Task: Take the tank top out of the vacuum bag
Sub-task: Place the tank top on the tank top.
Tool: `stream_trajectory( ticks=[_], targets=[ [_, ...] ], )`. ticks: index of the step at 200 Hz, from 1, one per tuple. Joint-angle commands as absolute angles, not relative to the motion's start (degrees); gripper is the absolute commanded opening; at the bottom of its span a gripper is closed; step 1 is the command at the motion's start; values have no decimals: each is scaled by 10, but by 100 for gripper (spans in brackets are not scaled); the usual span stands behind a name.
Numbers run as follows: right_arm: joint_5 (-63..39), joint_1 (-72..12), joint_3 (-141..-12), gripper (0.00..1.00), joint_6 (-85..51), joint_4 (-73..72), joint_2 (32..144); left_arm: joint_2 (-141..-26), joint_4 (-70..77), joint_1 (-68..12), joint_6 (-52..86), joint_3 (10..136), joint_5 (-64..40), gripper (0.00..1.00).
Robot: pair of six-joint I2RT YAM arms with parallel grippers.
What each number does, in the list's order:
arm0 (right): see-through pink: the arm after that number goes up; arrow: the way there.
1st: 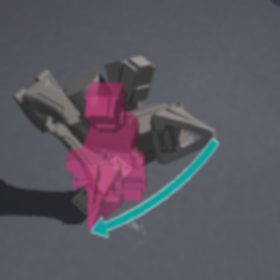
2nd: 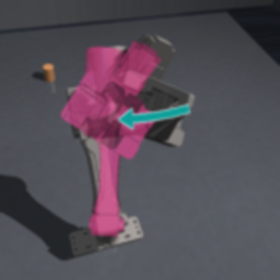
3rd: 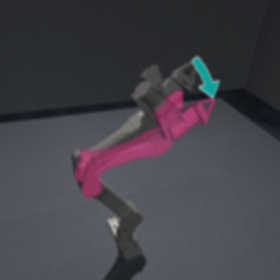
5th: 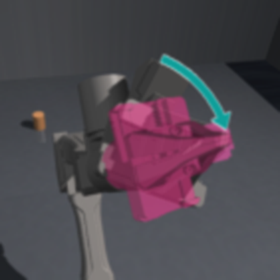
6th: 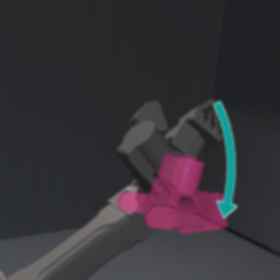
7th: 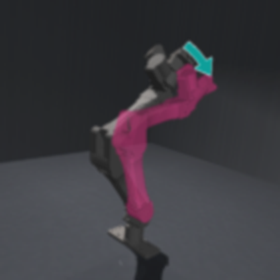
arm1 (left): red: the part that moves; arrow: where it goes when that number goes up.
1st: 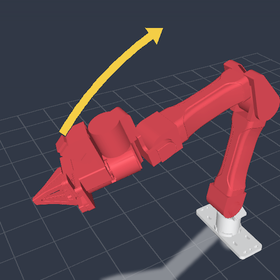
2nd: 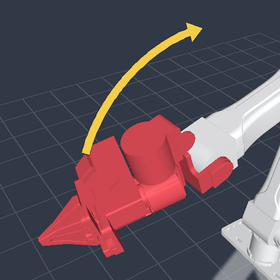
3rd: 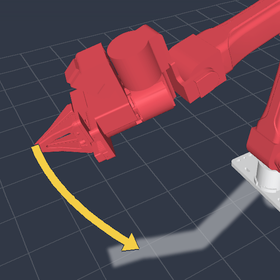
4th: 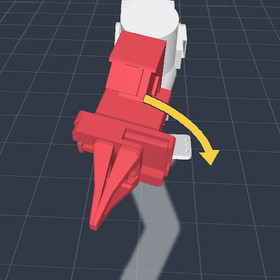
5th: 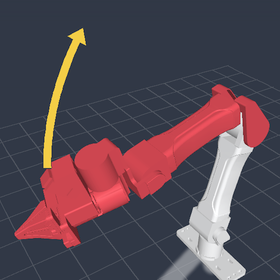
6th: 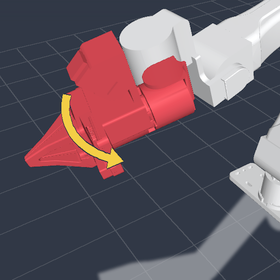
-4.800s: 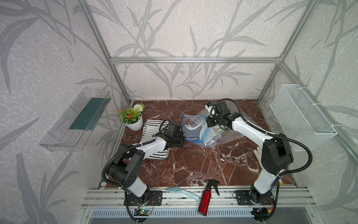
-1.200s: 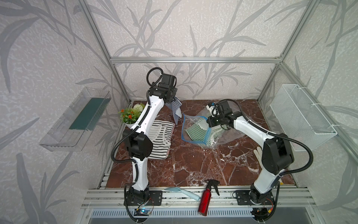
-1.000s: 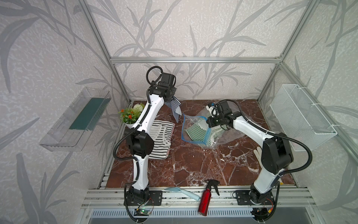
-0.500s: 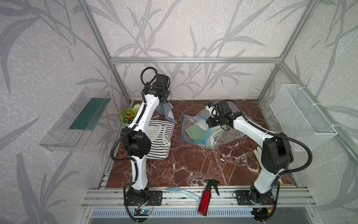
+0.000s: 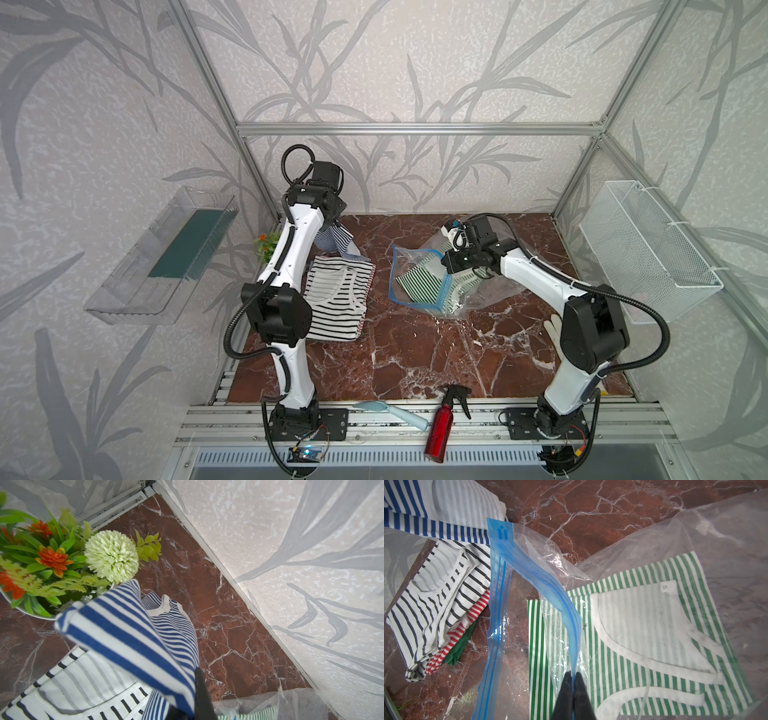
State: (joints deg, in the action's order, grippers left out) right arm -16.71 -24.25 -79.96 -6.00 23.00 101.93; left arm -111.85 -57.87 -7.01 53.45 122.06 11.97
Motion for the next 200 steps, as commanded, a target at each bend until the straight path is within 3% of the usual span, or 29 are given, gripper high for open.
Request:
stream_trajectory(
  ticks=[1,135,200],
  targets=[
    [-177,-240,-817,0,-62,246,1016,-1085,-602,-67,512,1209,132,0],
    [-190,-240,-819,0,-66,247,1015,-884,-523,-82,677,872,38,0],
    [-192,-239,-820,0,-66,249,1014,-830,-532,-92,691,802,41,0]
  ],
)
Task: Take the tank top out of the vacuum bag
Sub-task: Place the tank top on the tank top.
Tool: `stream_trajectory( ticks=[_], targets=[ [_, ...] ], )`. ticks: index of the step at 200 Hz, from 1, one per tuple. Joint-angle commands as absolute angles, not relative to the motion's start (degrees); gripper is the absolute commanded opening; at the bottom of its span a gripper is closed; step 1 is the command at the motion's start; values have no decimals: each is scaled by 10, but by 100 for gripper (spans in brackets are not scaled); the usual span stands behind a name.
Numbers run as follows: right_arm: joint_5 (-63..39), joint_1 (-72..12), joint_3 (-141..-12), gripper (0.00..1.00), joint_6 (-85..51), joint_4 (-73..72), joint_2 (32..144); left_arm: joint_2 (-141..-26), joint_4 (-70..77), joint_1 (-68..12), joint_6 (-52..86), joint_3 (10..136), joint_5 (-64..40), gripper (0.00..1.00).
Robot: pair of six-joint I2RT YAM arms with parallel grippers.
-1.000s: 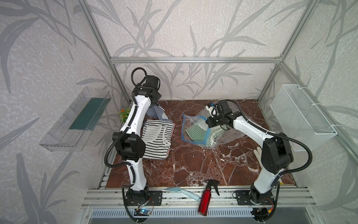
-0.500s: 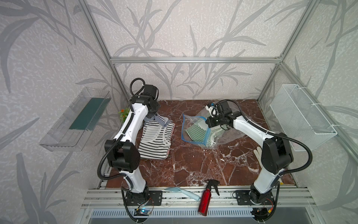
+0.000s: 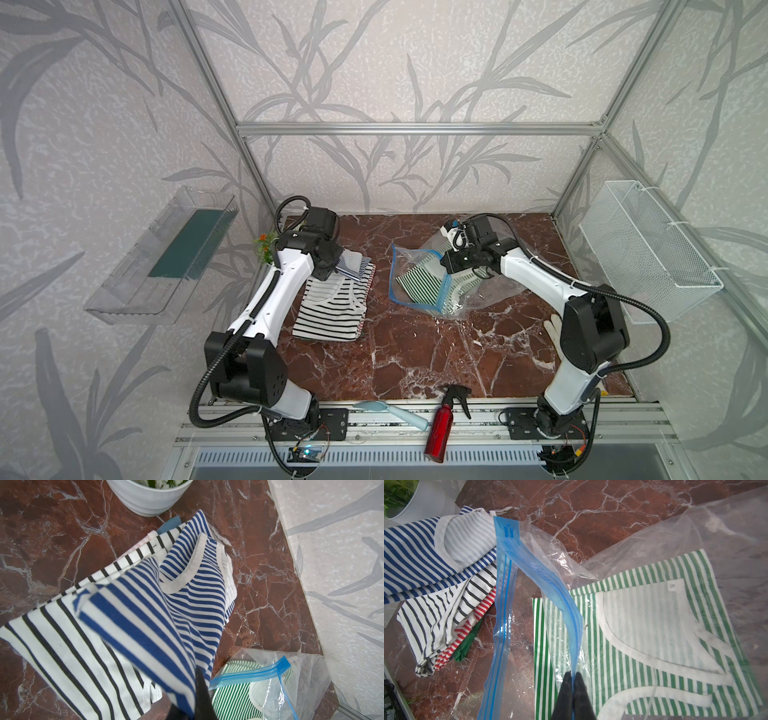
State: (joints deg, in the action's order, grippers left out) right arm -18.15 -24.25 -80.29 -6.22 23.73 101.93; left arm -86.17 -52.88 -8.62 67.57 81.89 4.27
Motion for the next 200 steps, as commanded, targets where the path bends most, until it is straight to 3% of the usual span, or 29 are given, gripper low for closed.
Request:
stream_trajectory(
  ticks=[1,200],
  targets=[
    [-192,-240,-820,0,-66,249,1015,-830,-532,-93,692,801,41,0],
    [-203,-240,-822,0,-68,248,1026,-677,-509,-102,708,528,24,1]
  ],
)
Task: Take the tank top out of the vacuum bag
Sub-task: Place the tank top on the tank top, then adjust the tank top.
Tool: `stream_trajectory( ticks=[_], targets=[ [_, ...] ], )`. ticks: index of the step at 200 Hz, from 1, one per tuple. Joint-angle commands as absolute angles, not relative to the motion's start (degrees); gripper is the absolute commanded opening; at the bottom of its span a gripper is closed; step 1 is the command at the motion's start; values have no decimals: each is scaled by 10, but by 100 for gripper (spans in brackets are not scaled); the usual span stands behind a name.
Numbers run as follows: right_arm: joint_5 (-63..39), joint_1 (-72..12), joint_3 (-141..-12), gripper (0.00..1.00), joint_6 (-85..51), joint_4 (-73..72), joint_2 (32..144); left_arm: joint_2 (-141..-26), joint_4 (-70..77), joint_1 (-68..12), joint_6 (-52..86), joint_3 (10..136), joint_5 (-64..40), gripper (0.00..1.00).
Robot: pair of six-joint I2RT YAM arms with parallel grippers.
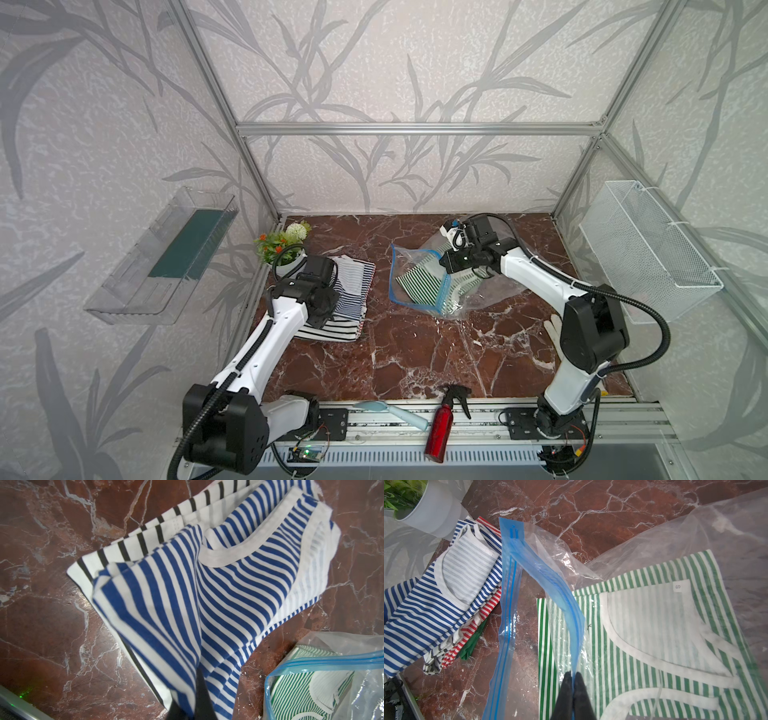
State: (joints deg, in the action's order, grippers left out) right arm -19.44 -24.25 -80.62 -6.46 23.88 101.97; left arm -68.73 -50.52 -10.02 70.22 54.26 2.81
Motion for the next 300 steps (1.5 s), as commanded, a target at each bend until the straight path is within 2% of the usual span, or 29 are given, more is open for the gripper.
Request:
stream_trajectory(
  ticks=[1,87,110,138,169,187,207,300],
  targets=[
    [-203,-240,-822,0,-68,247,1026,-677,-509,-102,708,527,24,1],
    [-202,-239,-823,0,-66,250,1028,-628,-566,-101,680,496,8,27],
    [-199,-240,-822,0,-66,249,1028,-574,-585,-101,679,486,-4,28],
    [-204,-240,-824,0,-67,250,1030,-531,-607,-77,631,519,33,27],
    [-202,-240,-822,0,-67,250,1029,-576,-638,-11,567,563,56,28],
    [-203,-240,-822,0,-66,251,1028,-612,-630,60,533,556,36,29],
    [-198,-240,-819,0,-64,253,1023,-639,-604,94,497,543,13,32],
    [-200,-239,-822,0,-64,253,1028,-730,-563,103,418,508,-40,37]
  ],
)
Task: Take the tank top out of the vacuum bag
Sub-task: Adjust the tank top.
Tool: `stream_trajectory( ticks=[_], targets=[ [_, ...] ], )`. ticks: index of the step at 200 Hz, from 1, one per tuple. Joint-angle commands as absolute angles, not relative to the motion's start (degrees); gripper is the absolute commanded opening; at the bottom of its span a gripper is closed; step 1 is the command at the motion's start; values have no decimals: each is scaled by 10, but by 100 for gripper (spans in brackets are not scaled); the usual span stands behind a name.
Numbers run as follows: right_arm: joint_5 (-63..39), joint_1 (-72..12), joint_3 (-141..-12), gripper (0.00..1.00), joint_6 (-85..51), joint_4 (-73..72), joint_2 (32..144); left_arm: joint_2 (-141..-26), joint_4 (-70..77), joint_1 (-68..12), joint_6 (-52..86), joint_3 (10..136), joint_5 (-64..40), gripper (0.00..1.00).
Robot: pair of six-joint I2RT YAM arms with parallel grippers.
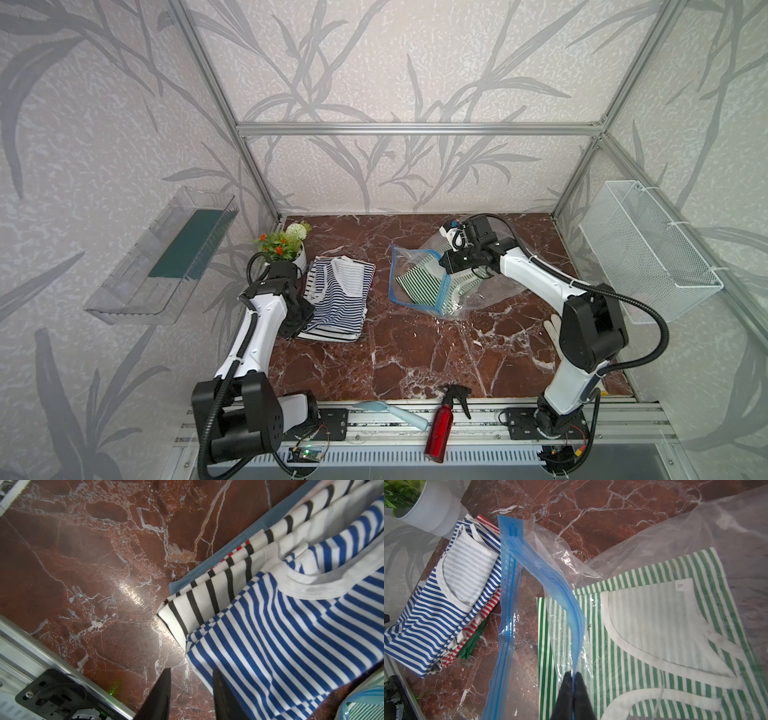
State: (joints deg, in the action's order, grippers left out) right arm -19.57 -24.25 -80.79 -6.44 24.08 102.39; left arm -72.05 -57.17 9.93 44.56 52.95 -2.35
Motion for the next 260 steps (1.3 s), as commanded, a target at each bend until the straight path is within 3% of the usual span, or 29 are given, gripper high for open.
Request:
stream_trajectory(
  ticks=[1,168,204,235,260],
  targets=[
    [-200,-240,-822,0,-64,253,1028,-730,-562,103,418,508,-41,37],
    [-205,-240,-824,0,-63,253,1034,-814,-520,99,366,522,-27,32],
    [-206,-240,-823,0,-64,254,1035,-812,-515,97,375,516,-16,20],
    [-209,-240,-825,0,-65,254,1037,-803,-530,96,375,523,3,0],
    [-206,-239,-825,0,-64,253,1037,-788,-545,85,378,537,23,0]
  ],
)
